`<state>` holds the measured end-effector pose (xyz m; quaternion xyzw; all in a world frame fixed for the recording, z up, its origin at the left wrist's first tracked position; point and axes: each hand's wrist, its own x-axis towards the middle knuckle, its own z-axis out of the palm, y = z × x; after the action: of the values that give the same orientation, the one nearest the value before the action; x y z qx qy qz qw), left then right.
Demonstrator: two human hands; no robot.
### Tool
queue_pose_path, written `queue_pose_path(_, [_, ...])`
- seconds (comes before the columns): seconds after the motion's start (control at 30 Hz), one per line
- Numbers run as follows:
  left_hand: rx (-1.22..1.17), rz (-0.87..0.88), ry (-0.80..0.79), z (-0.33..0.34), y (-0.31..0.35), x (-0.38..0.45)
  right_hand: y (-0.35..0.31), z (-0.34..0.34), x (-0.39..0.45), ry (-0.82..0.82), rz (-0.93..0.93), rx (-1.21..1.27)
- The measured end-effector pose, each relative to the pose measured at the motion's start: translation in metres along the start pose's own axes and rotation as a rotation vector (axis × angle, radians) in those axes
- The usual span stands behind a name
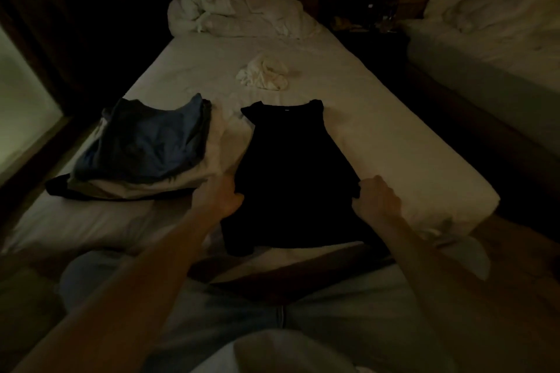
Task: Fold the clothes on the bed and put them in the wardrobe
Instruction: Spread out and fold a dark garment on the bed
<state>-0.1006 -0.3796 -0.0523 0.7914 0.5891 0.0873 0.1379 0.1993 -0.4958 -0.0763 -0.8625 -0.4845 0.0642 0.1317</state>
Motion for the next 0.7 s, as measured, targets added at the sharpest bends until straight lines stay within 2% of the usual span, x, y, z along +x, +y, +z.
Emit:
queue_pose_path(0.07, [-0.052, 0.032, -0.036, 0.006, 0.011, 0.000, -0.005, 0.001, -0.004, -0.100, -0.052, 0.156])
queue_pose_path(0.13, [-0.120, 0.077, -0.131, 0.021, 0.019, -0.001, -0.011, 0.008, -0.010, -0.254, -0.114, 0.437])
queue_pose_path(0.23, [-0.015, 0.150, -0.183, 0.039, 0.012, -0.006, -0.018, 0.013, -0.021, -0.472, 0.033, 0.843])
queue_pose_path(0.27, [0.034, 0.197, -0.176, 0.043, 0.005, -0.009, -0.015, 0.020, -0.022, -0.482, 0.075, 0.912])
queue_pose_path(0.3, [0.083, 0.251, -0.168, 0.047, -0.002, -0.013, -0.010, 0.026, -0.023, -0.452, 0.074, 0.920])
queue_pose_path(0.4, [0.174, 0.321, -0.075, 0.053, -0.024, -0.027, 0.010, 0.046, -0.028, -0.226, -0.035, 0.611])
queue_pose_path(0.47, [0.288, 0.370, 0.000, 0.060, -0.033, -0.036, 0.015, 0.058, -0.036, -0.170, -0.002, 0.532])
queue_pose_path(0.53, [0.481, 0.512, 0.012, 0.066, -0.038, -0.041, 0.013, 0.069, -0.045, -0.291, 0.038, 0.615])
queue_pose_path(0.6, [0.681, 0.574, -0.057, 0.076, -0.041, -0.044, 0.006, 0.077, -0.051, -0.413, -0.004, 0.746])
queue_pose_path(0.7, [0.850, 0.523, -0.148, 0.078, -0.036, -0.046, -0.004, 0.084, -0.055, -0.392, -0.098, 0.823])
